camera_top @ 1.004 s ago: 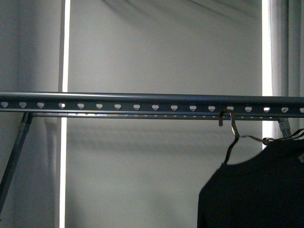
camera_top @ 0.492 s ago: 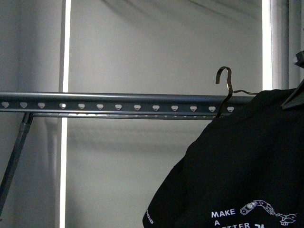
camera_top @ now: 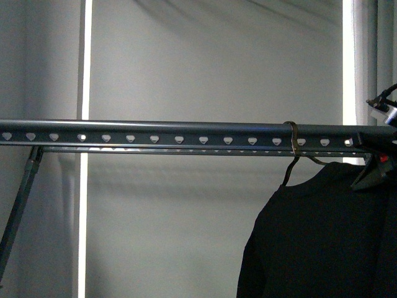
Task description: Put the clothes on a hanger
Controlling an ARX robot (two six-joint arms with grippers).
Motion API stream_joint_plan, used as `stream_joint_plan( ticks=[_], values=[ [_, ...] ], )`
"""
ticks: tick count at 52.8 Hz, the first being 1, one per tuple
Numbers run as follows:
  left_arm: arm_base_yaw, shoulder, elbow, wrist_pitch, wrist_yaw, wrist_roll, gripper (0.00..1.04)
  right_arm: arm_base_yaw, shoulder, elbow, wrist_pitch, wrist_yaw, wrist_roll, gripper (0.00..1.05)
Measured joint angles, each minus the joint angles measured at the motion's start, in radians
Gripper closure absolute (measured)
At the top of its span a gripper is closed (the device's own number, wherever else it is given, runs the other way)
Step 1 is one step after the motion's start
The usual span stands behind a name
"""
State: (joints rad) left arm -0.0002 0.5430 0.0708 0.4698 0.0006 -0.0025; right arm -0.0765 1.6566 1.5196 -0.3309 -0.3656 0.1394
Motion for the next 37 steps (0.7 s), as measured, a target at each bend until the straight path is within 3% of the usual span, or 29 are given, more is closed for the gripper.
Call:
stream_joint_plan(
  ticks=[4, 13, 20, 26, 33, 37],
  values=[
    [0.0, -0.028, -0.009, -0.019, 0.0, 0.0, 1.01, 0.004, -0.006, -0.045, 0.046, 0.016, -0.002, 0.98],
    [0.0, -0.097, -0.027, -0.069, -0.001, 0.0, 1.01, 0.005, -0.071, -0.182, 0.212, 0.064, 0.005, 0.7],
    [0.0, -0.136, -0.053, -0.066, -0.001, 0.001, 1.01, -0.005, -0.259, -0.404, 0.495, 0.126, -0.026, 0.45],
    [0.0, -0.179, -0.053, -0.102, -0.001, 0.001, 1.01, -0.018, -0.452, -0.602, 0.676, 0.092, -0.026, 0.28],
    [0.0, -0.229, -0.053, -0.151, -0.002, 0.001, 1.01, -0.051, -0.708, -0.848, 0.753, 0.033, 0.018, 0.07],
    [0.0, -0.257, -0.053, -0.18, -0.001, 0.001, 1.01, -0.088, -0.882, -0.989, 0.719, -0.006, 0.061, 0.08]
  ],
)
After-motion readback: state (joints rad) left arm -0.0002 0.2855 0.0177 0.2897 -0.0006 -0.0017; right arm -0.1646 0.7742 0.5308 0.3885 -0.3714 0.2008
